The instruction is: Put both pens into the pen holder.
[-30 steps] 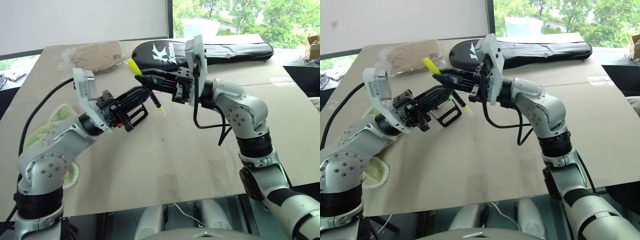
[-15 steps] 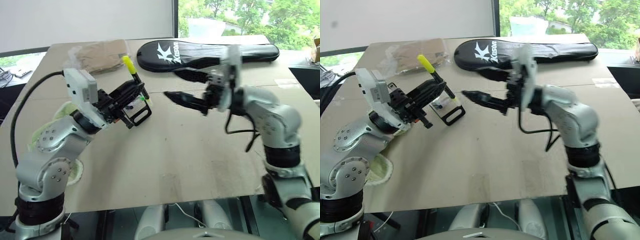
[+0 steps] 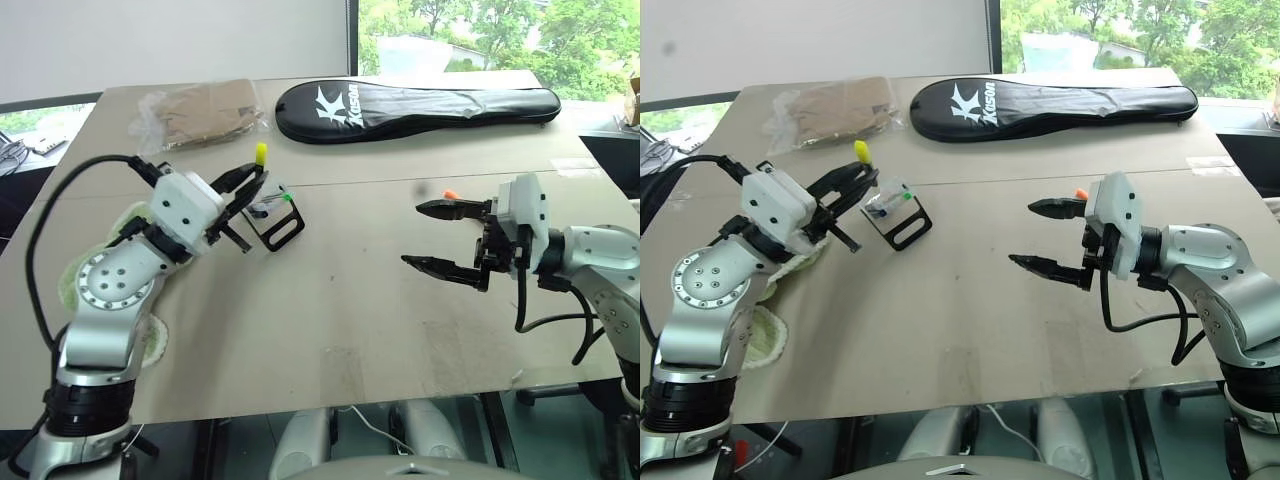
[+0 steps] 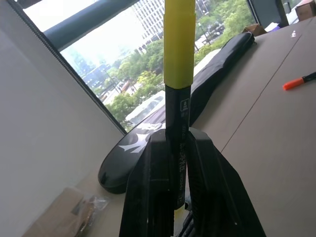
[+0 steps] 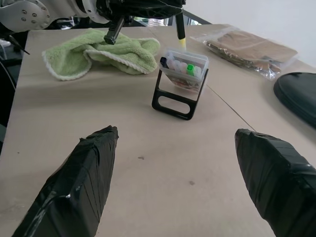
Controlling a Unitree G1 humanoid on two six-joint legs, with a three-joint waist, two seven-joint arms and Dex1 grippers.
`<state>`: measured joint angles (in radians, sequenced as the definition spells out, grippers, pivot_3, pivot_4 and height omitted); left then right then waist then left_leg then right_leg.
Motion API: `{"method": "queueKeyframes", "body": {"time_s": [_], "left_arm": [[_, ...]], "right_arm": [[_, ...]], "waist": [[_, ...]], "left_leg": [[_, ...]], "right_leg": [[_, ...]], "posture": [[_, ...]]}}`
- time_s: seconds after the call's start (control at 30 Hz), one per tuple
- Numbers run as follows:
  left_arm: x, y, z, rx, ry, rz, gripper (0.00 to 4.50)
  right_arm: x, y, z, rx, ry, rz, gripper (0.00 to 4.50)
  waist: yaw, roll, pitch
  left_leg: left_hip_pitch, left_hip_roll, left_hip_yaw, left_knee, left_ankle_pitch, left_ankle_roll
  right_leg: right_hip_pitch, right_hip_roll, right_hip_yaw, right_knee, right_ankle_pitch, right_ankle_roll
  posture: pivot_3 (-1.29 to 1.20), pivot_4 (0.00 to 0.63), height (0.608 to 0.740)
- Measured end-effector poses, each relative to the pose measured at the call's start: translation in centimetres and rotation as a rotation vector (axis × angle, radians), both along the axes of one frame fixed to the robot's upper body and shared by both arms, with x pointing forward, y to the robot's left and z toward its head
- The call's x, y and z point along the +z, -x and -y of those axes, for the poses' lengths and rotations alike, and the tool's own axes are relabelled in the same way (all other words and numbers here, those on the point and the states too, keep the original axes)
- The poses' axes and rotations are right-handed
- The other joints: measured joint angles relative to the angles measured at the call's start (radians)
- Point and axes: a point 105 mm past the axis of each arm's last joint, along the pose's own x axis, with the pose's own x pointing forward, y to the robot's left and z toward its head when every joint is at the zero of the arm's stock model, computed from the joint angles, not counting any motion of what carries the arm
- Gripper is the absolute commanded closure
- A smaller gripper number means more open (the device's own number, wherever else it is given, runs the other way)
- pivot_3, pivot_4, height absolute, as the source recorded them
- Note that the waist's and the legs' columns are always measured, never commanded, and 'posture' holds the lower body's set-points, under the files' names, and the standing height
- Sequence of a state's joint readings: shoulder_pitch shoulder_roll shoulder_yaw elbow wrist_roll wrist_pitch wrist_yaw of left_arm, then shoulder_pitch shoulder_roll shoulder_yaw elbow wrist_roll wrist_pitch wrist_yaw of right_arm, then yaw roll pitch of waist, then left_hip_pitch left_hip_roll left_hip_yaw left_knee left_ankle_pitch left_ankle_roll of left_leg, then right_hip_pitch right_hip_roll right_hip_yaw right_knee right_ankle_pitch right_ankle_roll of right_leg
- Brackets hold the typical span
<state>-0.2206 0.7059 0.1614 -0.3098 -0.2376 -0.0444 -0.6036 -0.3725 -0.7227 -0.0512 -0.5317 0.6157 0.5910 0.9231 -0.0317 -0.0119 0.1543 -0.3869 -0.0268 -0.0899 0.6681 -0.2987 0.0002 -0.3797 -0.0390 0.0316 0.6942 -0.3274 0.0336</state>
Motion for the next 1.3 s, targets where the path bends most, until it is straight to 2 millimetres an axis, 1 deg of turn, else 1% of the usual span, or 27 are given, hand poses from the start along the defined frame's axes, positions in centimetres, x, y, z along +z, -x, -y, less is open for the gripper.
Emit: {"method": "queueKeyframes", "body": {"time_s": [0.07,0.27,0.47,0.67,0.73,0.77,0.8,0.87,0.97,1.0,1.07,1.1,1.17,1.2,1.3], "left_arm": [[-0.1,-0.2,0.2,-0.009,-0.018,0.018,4.5],[-0.3,-0.9,0.5,-0.039,-0.008,0.04,4.5],[-1.5,-1.1,0.5,-0.055,-0.026,-0.015,4.5],[-1.7,-1.1,0.5,-0.05,-0.043,-0.016,4.5],[-2.0,-1.4,0.1,-0.021,-0.073,-0.02,3.57],[-2.1,-1.5,-0.1,-0.009,-0.081,-0.024,3.39],[-2.4,-1.5,-0.3,0.001,-0.087,-0.034,2.8],[-2.9,-1.5,-0.5,0.008,-0.087,-0.049,1.87],[-2.9,-1.4,-0.4,0.001,-0.065,-0.053,0.35],[-2.8,-1.3,-0.3,-0.006,-0.04,-0.058,0.03],[-2.4,-1.0,-0.1,-0.03,0.018,-0.079,0.03],[-2.1,-0.7,-0.1,-0.062,0.083,-0.115,0.03],[-1.2,0.3,0.4,-0.159,0.203,-0.189,0.03],[-0.9,1.0,0.6,-0.222,0.252,-0.248,0.03],[-1.2,3.6,1.8,-0.393,0.259,-0.479,0.03]], "right_arm": [[0.2,0.1,0.0,-0.009,-0.005,0.015,0.47],[-0.1,0.3,0.1,-0.046,-0.012,0.013,0.47],[-0.2,0.2,0.2,-0.075,-0.017,0.015,0.47],[-0.3,0.2,0.4,-0.093,-0.026,0.007,0.47],[-0.2,0.1,0.5,-0.101,-0.03,0.01,0.39],[-0.1,0.1,0.6,-0.105,-0.032,0.012,0.39],[-0.1,0.1,0.6,-0.109,-0.033,0.012,0.39],[-0.1,0.1,0.7,-0.11,-0.036,0.009,0.39],[-0.2,0.0,0.8,-0.119,-0.039,0.009,0.39],[-0.2,-0.1,0.9,-0.134,-0.044,0.005,0.39],[-0.3,-0.3,1.2,-0.159,-0.051,-0.007,0.39],[-0.4,-0.5,1.3,-0.185,-0.058,-0.015,0.39],[-0.8,-1.6,2.0,-0.275,-0.071,-0.04,0.39],[-1.1,-2.5,2.6,-0.339,-0.071,-0.068,0.39],[-2.5,-5.5,5.6,-0.565,0.001,-0.164,0.39]], "waist": [[0.001,0.0,0.0],[0.001,0.0,0.0],[0.0,0.0,0.0],[0.001,0.0,0.0],[0.0,0.0,0.0],[0.0,0.0,0.0],[0.0,0.0,0.0],[0.0,0.0,0.0],[0.001,0.0,0.0],[0.001,0.0,0.0],[0.001,0.0,0.0],[0.0,0.0,0.0],[-0.003,0.0,0.0],[-0.006,0.0,0.0],[-0.011,0.0,0.0]], "left_leg": [[0.0,0.0,-0.001,0.0,0.0,0.0],[0.0,0.0,0.0,0.0,0.0,0.0],[0.0,0.0,-0.001,0.0,0.0,0.0],[0.0,0.0,-0.001,0.001,0.0,0.0],[0.0,0.0,-0.001,0.001,0.0,0.0],[0.0,0.0,-0.001,0.001,0.0,0.0],[0.0,0.0,-0.001,0.001,0.0,0.0],[0.0,0.0,-0.001,0.001,0.0,0.0],[0.0,0.0,-0.001,0.001,0.0,0.0],[0.0,0.0,-0.001,0.001,0.0,0.0],[0.0,0.0,-0.001,0.001,0.0,0.0],[0.0,0.0,-0.001,0.001,0.0,0.0],[0.0,0.0,-0.001,0.001,0.0,0.0],[0.0,0.001,-0.001,0.001,0.0,0.0],[0.001,0.0,0.0,0.001,0.0,0.0]], "right_leg": [[0.0,0.0,-0.001,0.0,0.0,0.0],[0.0,0.0,-0.001,0.0,0.0,0.0],[0.0,0.0,-0.001,0.0,0.0,0.0],[0.001,0.0,-0.001,0.0,0.0,0.0],[0.001,0.0,-0.002,0.0,0.0,0.0],[0.001,0.0,-0.002,0.001,0.0,0.0],[0.001,0.0,-0.002,0.001,0.0,0.0],[0.001,0.0,-0.002,0.001,0.0,0.0],[0.001,0.0,-0.002,0.001,0.0,0.0],[0.001,0.0,-0.002,0.001,0.0,0.0],[0.001,0.0,-0.002,0.001,0.0,0.0],[0.001,0.0,-0.002,0.001,0.0,0.0],[0.001,0.0,-0.001,0.001,0.0,0.0],[0.001,0.0,-0.001,0.001,0.0,0.0],[0.001,0.0,0.0,0.001,0.0,0.0]], "posture": [[0.0,0.15,0.74],[0.0,0.15,0.74],[0.0,0.15,0.74],[0.0,0.15,0.74],[0.0,0.15,0.74],[0.0,0.15,0.74],[0.0,0.15,0.74],[0.0,0.15,0.74],[0.0,0.15,0.74],[0.0,0.15,0.74],[0.0,0.15,0.74],[0.0,0.15,0.74],[0.0,0.15,0.74],[0.0,0.15,0.74],[0.0,0.15,0.74]]}}
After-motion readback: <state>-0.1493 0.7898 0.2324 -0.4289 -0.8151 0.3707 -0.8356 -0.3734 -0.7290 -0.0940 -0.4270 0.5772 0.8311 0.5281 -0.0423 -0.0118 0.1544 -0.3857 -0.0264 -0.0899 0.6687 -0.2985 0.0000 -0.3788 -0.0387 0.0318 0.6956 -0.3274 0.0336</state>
